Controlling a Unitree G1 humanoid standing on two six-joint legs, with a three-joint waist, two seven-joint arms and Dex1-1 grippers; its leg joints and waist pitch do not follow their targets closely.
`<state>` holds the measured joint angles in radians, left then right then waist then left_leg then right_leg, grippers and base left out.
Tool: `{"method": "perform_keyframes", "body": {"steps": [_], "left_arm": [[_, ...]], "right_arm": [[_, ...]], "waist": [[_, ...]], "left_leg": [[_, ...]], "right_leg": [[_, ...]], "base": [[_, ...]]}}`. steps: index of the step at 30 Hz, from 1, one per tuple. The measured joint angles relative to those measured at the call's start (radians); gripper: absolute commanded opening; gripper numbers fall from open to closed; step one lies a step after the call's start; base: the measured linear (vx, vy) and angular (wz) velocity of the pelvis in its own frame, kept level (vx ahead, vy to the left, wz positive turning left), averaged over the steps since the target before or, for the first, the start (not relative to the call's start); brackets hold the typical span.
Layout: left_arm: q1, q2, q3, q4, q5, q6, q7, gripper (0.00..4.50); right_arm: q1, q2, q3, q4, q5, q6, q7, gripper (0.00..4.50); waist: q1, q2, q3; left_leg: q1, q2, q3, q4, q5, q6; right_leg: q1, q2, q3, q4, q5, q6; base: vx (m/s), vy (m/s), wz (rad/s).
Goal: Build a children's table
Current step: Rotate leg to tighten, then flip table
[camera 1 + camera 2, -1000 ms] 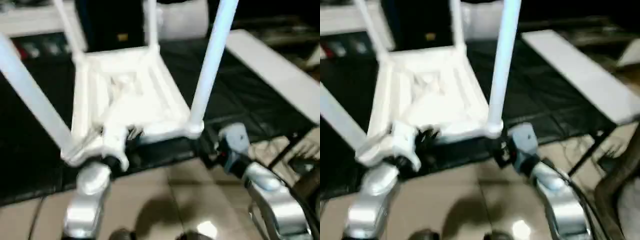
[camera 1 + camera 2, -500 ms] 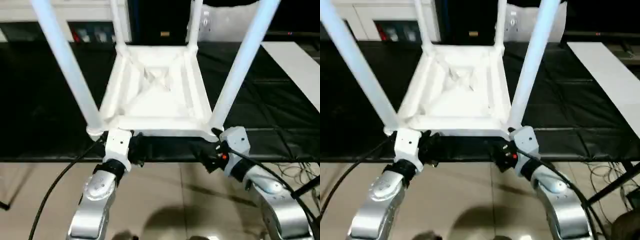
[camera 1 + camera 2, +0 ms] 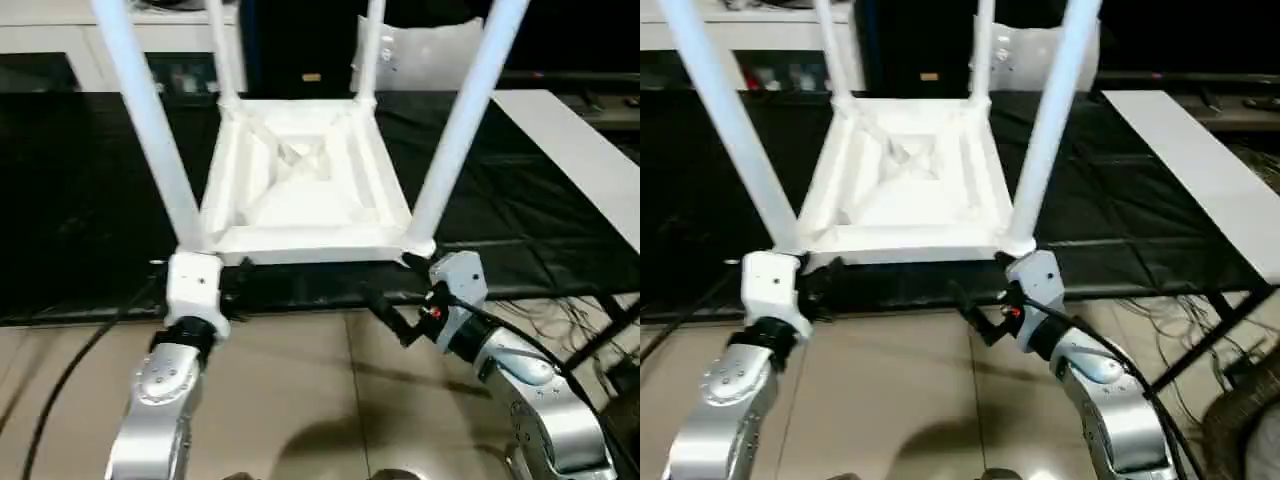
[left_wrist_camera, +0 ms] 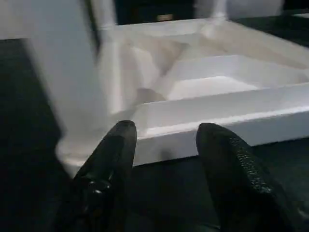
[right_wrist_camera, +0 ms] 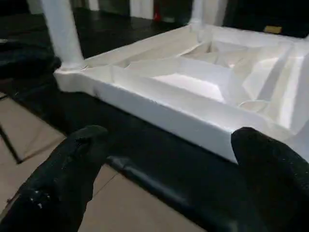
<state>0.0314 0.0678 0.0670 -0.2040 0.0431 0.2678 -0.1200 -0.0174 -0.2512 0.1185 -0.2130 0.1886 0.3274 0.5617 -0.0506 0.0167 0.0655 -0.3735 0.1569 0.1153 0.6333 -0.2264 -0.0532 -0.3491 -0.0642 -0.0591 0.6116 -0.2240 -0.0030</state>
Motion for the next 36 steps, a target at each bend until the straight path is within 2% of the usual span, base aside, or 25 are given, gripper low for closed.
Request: {"method": "perform_keyframes", "body": {"steps": [2, 5, 8, 13, 15, 18, 22, 24, 26, 32, 36], "left_arm": [[-0.001, 0.004, 0.017, 0.000, 0.010, 0.003, 0.020, 2.65], [-0.016, 0.010, 0.039, 0.004, 0.014, 0.009, 0.044, 3.03], [-0.043, 0.015, 0.052, 0.008, 0.011, 0.009, 0.053, 3.22], [-0.093, 0.012, 0.056, 0.073, 0.015, 0.020, 0.091, 3.61], [-0.140, 0.008, 0.074, 0.124, 0.020, 0.030, 0.125, 3.83], [-0.185, 0.011, 0.097, 0.186, 0.015, 0.021, 0.143, 3.83], [-0.209, 0.019, 0.103, 0.246, -0.014, -0.017, 0.122, 3.50], [-0.250, 0.034, 0.104, 0.311, -0.030, -0.038, 0.098, 3.40], [-0.290, 0.043, 0.103, 0.353, -0.030, -0.058, 0.086, 3.08], [-0.348, 0.064, 0.112, 0.456, -0.030, -0.102, 0.083, 2.68], [-0.359, 0.065, 0.113, 0.474, -0.041, -0.121, 0.083, 2.33]], "right_arm": [[0.006, 0.000, 0.007, 0.001, 0.000, -0.003, 0.002, 4.50], [0.005, 0.003, 0.007, 0.014, -0.003, -0.022, 0.000, 4.50], [0.002, 0.003, 0.008, 0.021, 0.002, -0.021, 0.014, 4.50], [-0.022, 0.000, 0.016, 0.021, 0.002, -0.009, 0.012, 4.50], [-0.036, 0.004, 0.031, 0.030, -0.005, -0.013, 0.010, 4.50], [-0.056, 0.007, 0.036, 0.038, -0.007, -0.016, 0.009, 4.50], [-0.062, 0.009, 0.037, 0.039, -0.009, -0.026, 0.005, 4.50], [-0.073, 0.009, 0.044, 0.051, -0.013, -0.030, 0.004, 4.50], [-0.085, 0.014, 0.049, 0.069, -0.021, -0.036, 0.003, 4.50], [-0.114, 0.028, 0.069, 0.083, -0.034, -0.055, 0.002, 4.50], [-0.117, 0.030, 0.090, 0.095, -0.035, -0.057, 0.014, 4.50]], "waist": [[0.001, 0.000, 0.000], [0.004, 0.000, -0.001], [0.009, 0.003, -0.003], [0.029, 0.002, -0.003], [0.031, 0.002, -0.003], [0.031, 0.003, -0.003], [0.031, 0.003, -0.003], [0.032, 0.003, -0.003], [0.031, 0.003, -0.003], [0.032, 0.006, -0.001], [0.036, 0.006, -0.001]], "left_leg": [[0.000, 0.002, 0.001, -0.001, 0.000, 0.000], [-0.002, 0.007, 0.004, -0.001, 0.002, -0.001], [-0.013, 0.010, 0.005, -0.002, 0.012, 0.003], [-0.013, 0.011, 0.011, -0.009, 0.016, 0.009], [-0.012, 0.012, 0.012, -0.010, 0.016, 0.005], [-0.011, 0.013, 0.015, -0.011, 0.016, 0.003], [-0.011, 0.014, 0.019, -0.011, 0.016, 0.003], [-0.011, 0.015, 0.021, -0.011, 0.016, 0.003], [-0.011, 0.015, 0.023, -0.011, 0.016, 0.003], [-0.012, 0.015, 0.027, -0.011, 0.016, 0.003], [-0.012, 0.015, 0.029, -0.011, 0.016, 0.004]], "right_leg": [[-0.002, 0.001, 0.000, 0.000, 0.000, 0.000], [-0.007, 0.004, 0.000, 0.001, 0.003, 0.002], [-0.019, 0.005, -0.001, 0.001, 0.009, 0.000], [-0.023, 0.005, 0.000, -0.001, 0.009, 0.000], [-0.024, 0.005, 0.000, 0.000, 0.009, 0.000], [-0.023, 0.005, 0.000, 0.000, 0.010, -0.001], [-0.024, 0.005, 0.003, 0.000, 0.010, -0.002], [-0.025, 0.005, 0.003, 0.000, 0.011, -0.001], [-0.026, 0.005, 0.005, 0.000, 0.012, -0.002], [-0.029, 0.005, 0.008, 0.000, 0.012, -0.002], [-0.030, 0.005, 0.010, 0.000, 0.012, -0.002]], "base": [[0.000, 0.000, 0.00], [0.000, 0.000, 0.00], [0.000, 0.000, 0.00], [0.021, 0.000, 0.00], [0.000, 0.000, 0.00], [0.000, 0.000, 0.00], [0.000, 0.000, 0.00], [0.000, 0.000, 0.00], [0.000, 0.000, 0.00], [0.000, 0.000, 0.00], [0.000, 0.000, 0.00]]}}
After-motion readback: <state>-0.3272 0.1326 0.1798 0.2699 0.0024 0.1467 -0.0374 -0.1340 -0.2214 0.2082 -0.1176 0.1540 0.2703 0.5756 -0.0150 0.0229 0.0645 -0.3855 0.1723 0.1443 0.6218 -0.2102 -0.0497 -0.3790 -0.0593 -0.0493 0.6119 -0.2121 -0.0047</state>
